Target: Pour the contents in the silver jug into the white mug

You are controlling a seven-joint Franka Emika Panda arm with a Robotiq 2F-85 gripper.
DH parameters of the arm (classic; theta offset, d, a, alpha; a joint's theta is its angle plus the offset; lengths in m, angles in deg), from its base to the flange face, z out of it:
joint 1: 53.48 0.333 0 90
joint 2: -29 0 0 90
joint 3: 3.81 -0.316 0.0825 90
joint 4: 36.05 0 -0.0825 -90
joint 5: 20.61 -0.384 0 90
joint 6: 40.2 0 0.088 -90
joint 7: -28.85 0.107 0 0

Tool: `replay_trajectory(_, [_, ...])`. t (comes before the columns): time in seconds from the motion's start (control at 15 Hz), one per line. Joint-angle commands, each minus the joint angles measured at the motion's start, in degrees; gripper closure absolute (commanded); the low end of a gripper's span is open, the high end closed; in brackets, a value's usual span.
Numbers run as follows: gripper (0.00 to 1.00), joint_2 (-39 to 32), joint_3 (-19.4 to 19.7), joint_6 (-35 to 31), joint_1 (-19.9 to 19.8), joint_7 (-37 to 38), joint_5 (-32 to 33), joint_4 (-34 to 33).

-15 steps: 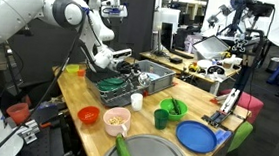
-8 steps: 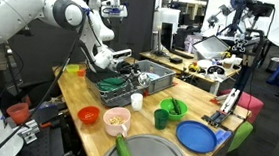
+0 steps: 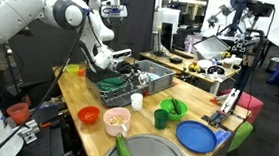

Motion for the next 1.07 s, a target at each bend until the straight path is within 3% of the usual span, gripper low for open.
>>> replay_trajectory(0.0, [0.96,-0.25,-0.34,0.83,-0.36,0.41,0.38,-1.01])
replay_trajectory(0.53, [0.96,2.07,-2.04,-2.72,-3.94,5.48,-3.54,0.10])
replay_trajectory(1.0, [0.96,8.60,-4.57,-15.96,-9.72,11.68,-12.77,3.89])
